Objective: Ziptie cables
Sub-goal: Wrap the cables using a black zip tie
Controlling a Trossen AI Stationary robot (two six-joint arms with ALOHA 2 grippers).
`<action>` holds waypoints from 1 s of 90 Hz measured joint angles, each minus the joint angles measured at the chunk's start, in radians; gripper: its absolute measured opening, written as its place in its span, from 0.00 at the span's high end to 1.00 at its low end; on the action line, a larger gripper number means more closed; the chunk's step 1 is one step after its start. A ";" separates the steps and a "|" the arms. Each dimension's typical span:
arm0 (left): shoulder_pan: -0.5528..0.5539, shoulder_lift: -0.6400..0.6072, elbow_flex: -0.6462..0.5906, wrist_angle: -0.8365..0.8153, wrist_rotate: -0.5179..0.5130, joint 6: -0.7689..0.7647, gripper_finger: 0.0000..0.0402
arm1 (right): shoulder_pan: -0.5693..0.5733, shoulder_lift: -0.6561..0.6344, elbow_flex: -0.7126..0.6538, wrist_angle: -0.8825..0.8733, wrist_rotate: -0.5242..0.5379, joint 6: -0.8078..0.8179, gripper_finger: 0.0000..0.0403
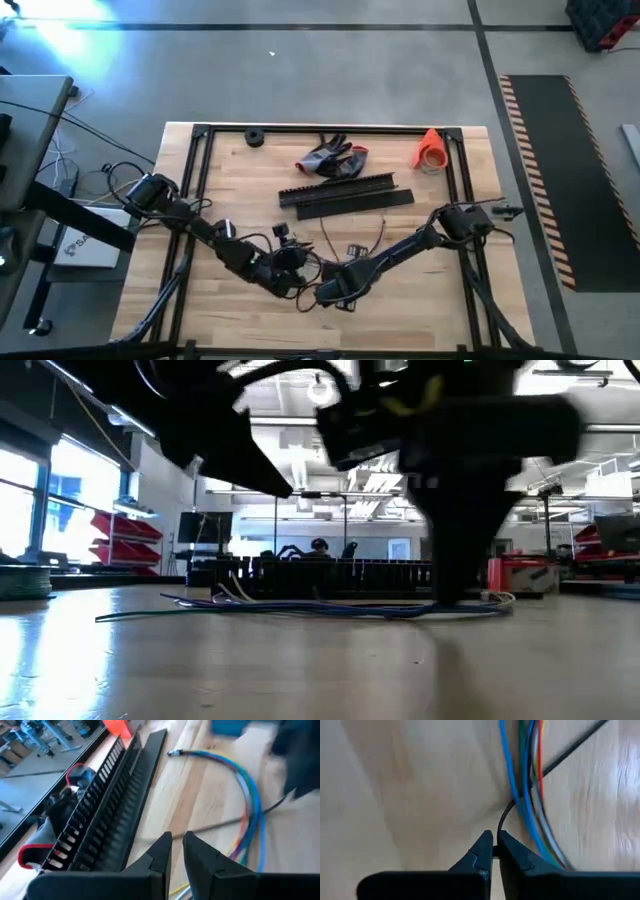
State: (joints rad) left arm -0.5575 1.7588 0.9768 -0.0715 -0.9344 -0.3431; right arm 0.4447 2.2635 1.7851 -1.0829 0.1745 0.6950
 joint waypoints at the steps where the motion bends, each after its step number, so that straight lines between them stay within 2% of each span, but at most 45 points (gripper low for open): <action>1: -0.003 -0.003 0.000 0.000 -0.001 -0.003 0.92 | -0.002 0.000 0.000 0.006 0.000 0.000 1.00; 15: -0.029 -0.025 0.000 -0.033 -0.039 -0.047 0.92 | -0.018 -0.001 0.000 0.042 -0.020 -0.022 0.94; 46: -0.055 -0.026 0.000 -0.083 -0.047 -0.207 0.92 | 0.007 -0.007 0.000 -0.016 -0.012 -0.043 0.59; 58: -0.073 -0.026 0.000 -0.101 -0.048 -0.302 0.92 | 0.054 -0.046 0.001 -0.043 0.076 -0.023 0.52; 73: -0.095 -0.026 0.002 -0.131 -0.071 -0.448 0.92 | 0.109 -0.121 0.001 -0.114 0.188 -0.043 0.51; 80: -0.095 -0.026 0.002 -0.176 -0.057 -0.549 0.92 | 0.132 -0.152 0.000 -0.156 0.306 -0.070 0.52; 90: -0.075 -0.026 0.002 -0.212 0.051 -0.652 0.92 | 0.137 -0.195 -0.034 -0.214 0.493 -0.091 0.52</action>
State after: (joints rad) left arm -0.6321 1.7329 0.9783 -0.2837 -0.8834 -0.9951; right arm 0.5815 2.0682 1.7514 -1.2973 0.6672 0.6043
